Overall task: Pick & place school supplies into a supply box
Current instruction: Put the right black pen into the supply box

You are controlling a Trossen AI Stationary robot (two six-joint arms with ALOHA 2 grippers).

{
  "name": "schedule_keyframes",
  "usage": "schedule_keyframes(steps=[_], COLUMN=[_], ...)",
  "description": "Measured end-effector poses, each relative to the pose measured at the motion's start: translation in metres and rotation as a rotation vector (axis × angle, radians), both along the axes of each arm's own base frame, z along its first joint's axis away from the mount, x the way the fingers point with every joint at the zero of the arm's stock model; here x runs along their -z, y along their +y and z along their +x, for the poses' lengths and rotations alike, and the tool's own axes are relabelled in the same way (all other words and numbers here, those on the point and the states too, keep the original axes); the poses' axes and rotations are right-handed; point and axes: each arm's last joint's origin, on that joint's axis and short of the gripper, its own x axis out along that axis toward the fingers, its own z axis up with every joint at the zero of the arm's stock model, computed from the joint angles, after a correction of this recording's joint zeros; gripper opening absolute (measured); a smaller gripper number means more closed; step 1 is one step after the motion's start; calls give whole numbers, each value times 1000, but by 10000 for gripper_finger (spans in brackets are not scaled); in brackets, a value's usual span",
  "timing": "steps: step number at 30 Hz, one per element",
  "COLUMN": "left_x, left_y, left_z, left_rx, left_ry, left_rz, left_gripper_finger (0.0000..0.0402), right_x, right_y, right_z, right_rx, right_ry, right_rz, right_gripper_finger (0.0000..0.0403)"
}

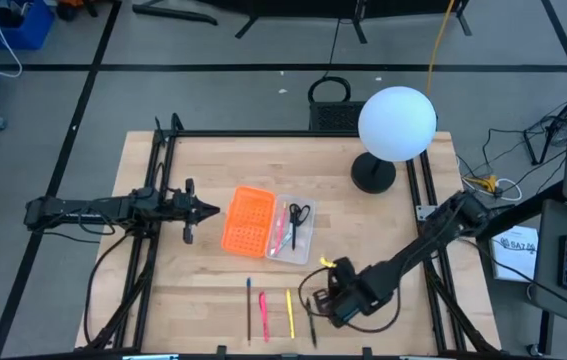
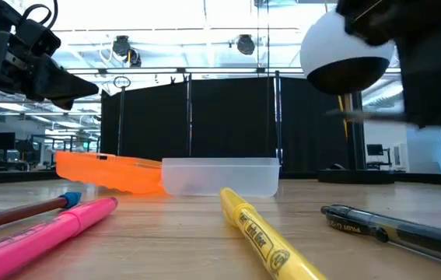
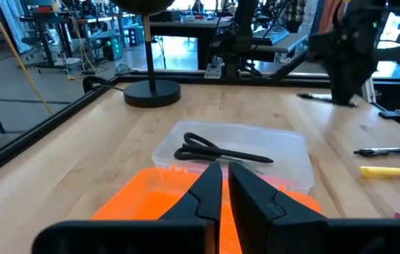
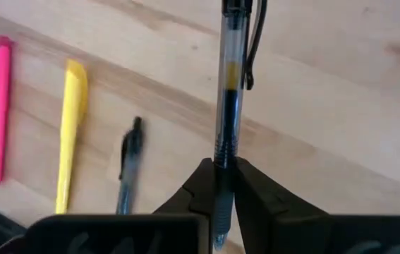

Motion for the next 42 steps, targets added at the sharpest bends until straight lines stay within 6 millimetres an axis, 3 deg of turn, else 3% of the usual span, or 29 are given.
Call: schedule_keyframes(steps=[8, 17, 24, 31, 37, 42], left_x=[-1, -3, -6, -7, -7, -8], left_y=[0, 1, 1, 1, 1, 1], left_z=[0, 0, 0, 0, 1, 1], left_rx=[-12, -30, -28, -35, -30, -29], left_ry=[-7, -29, -51, -61, -66, -76], left_rz=[35, 81, 113, 119, 119, 120], left_gripper_finger=[31, 31, 31, 31, 31, 31], right_x=[-46, -55, -36, 6, 32, 33], right_y=[-50, -111, -144, -155, -168, -179], right_z=[17, 60, 85, 110, 119, 120], right_rx=[29, 24, 47, 49, 76, 107], right_ry=[-210, -366, -379, -346, -301, -305], right_rz=[-66, -47, -4, 85, 134, 132], right_gripper_finger=[25, 24, 24, 24, 24, 24])
